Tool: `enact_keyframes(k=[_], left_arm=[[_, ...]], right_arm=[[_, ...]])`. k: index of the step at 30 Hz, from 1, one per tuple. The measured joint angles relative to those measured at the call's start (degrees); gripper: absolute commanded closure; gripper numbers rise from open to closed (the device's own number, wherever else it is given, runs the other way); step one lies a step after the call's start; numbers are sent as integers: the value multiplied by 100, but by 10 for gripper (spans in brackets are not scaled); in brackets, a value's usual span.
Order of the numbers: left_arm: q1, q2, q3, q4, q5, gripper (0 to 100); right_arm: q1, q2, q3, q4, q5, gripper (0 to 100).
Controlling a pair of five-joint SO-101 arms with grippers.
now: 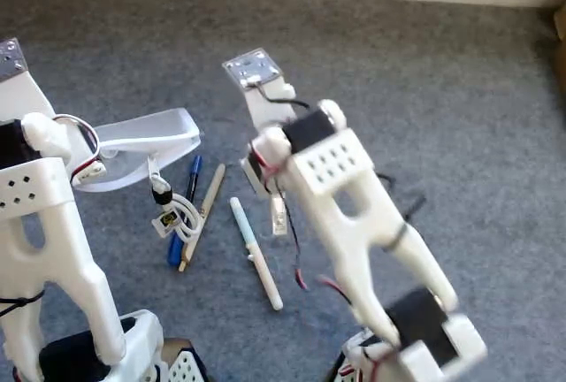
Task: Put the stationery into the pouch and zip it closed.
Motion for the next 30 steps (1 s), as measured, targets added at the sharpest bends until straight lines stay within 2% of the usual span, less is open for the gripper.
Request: enact_keyframes(k=[8,21,26,30], left_arm=[[0,0,0,0,0,954],[0,0,0,0,0,954],[0,0,0,0,0,954],[0,0,0,0,0,954]], right_arm=[[0,-2075,2040,-1670,0,962],[-97,-4053,3552,-3279,-26,962],[-519,-4686,4229,-4193,-721,962],[-738,-5204,4800,-4888,-800,962]])
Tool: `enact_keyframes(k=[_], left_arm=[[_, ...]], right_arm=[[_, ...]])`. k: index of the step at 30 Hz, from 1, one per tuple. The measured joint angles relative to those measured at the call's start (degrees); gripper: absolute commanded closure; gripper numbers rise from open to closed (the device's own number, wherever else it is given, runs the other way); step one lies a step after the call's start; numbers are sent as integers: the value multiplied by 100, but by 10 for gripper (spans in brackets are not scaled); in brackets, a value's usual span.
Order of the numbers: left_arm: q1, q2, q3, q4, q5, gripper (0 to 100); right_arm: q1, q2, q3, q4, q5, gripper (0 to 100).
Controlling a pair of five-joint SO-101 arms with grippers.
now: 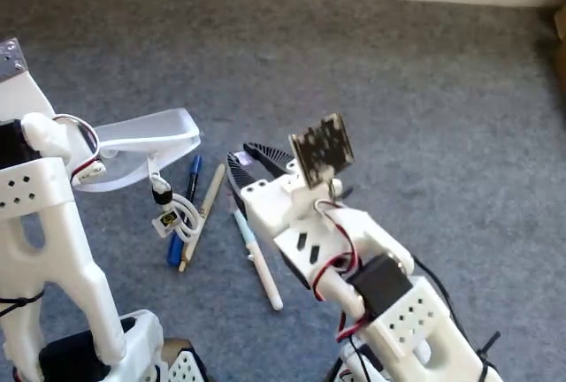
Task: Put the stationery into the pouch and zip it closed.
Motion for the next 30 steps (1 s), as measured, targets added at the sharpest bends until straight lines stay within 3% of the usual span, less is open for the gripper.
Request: enact_keyframes(k=[9,21,30], left_arm=[[0,0,18,0,0,954],[0,0,18,0,0,954],[0,0,18,0,0,954]], right_arm=[[-141,-835,1108,-1820,378,962],[-1512,-870,1327,-3798,1846,962],[-1582,835,1327,-5512,2435,962]])
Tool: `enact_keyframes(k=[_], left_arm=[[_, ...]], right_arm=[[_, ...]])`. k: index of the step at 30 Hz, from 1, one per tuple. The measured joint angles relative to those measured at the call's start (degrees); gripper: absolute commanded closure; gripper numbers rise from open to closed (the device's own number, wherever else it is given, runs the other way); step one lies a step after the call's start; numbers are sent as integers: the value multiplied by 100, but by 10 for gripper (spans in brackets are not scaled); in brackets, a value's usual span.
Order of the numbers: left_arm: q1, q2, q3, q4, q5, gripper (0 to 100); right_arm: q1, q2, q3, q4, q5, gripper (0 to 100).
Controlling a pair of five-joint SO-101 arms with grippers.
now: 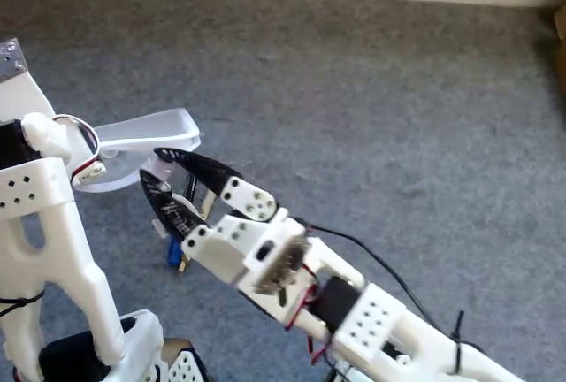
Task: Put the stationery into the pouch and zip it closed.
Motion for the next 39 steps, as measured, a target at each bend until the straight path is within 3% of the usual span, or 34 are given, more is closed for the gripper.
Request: enact_keyframes(k=[13,29,34,39], left_arm=[[0,0,0,0,0,954],[0,0,35,0,0,954],[0,0,35,0,0,954],[0,0,62,-18,0,953]], right_arm=[[-9,2620,-695,-2013,589,962],[-9,3349,-826,-2224,589,954],[-9,3349,-826,-2224,589,882],[0,3358,-818,-2215,589,883]])
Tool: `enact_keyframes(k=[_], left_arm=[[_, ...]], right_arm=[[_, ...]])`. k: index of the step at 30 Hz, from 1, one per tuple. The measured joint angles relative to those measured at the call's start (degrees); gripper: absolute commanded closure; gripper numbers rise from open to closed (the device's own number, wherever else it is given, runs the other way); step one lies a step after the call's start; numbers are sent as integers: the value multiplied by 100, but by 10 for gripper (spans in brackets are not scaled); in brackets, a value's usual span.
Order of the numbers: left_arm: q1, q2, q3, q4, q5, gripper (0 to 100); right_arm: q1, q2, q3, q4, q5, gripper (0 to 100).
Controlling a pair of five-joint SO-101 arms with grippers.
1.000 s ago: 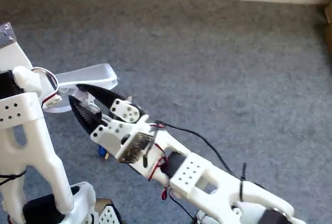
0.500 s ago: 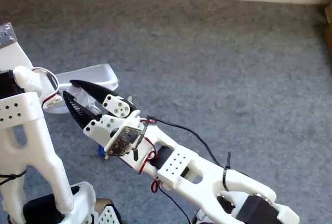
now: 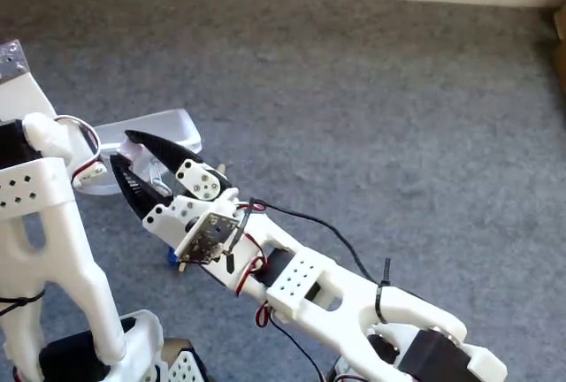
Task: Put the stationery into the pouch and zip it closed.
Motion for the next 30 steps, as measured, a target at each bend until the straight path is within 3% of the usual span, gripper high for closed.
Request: enact_keyframes(k=[3,7,12,30], left_arm=[[0,-79,202,-158,0,952],[0,-88,290,-273,0,952],[-18,-88,299,-299,0,952],[0,-35,308,-308,0,952]], right_arm=[[0,0,0,0,97,889],[-105,-79,88,0,782,998],[-281,-378,290,44,1354,995],[-431,-721,1002,510,1451,995]])
